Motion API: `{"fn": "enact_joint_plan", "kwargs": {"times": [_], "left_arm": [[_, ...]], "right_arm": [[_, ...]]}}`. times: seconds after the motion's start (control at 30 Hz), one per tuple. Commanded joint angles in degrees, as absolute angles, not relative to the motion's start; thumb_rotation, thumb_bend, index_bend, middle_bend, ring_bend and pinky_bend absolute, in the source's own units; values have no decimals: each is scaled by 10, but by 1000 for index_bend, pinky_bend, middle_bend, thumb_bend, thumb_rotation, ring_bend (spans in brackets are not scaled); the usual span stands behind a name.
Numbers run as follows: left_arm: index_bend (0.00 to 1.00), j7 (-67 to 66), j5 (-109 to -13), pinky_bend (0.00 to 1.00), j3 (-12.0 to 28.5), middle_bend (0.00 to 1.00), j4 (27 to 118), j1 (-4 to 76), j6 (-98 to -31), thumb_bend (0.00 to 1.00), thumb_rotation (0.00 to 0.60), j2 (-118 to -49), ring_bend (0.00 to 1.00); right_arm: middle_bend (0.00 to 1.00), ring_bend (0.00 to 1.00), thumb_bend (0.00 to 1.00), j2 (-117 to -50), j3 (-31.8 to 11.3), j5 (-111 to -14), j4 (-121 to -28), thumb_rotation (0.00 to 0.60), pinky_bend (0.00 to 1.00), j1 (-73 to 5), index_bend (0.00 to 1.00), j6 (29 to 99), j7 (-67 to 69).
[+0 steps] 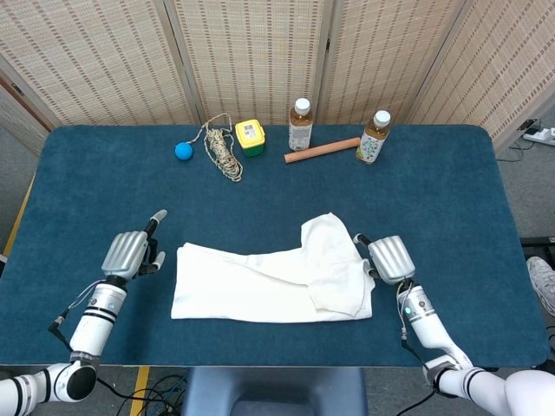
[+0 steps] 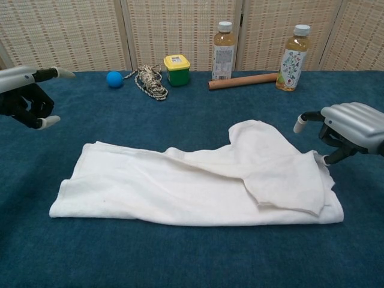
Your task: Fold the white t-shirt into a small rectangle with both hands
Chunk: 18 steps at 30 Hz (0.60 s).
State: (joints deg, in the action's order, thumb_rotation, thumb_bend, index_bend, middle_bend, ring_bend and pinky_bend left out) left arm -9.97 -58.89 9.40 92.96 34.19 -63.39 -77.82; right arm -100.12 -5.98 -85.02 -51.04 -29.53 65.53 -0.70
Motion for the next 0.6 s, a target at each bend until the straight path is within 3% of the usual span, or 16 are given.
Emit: {"fn": "enact_joint_plan", "kwargs": {"times": [0.03, 0.4, 0.6], "left_arm": [[0, -94, -599, 970, 93, 784, 941, 333, -643, 454, 600, -768, 733], [0, -92, -615, 970, 97, 784, 974, 314, -660, 454, 600, -738, 733], [0, -85, -634, 970, 97, 784, 993, 304, -672, 454, 600, -727, 734]], "right_arm": [[936, 966, 202, -1000, -68, -836, -520, 600, 1000, -293, 231, 650, -14], [934, 960, 191, -922, -61, -853, -596, 600, 1000, -284, 207, 674, 15], [935, 960, 207, -862, -16, -911, -669, 600, 1000, -267, 238, 708, 65]]}}
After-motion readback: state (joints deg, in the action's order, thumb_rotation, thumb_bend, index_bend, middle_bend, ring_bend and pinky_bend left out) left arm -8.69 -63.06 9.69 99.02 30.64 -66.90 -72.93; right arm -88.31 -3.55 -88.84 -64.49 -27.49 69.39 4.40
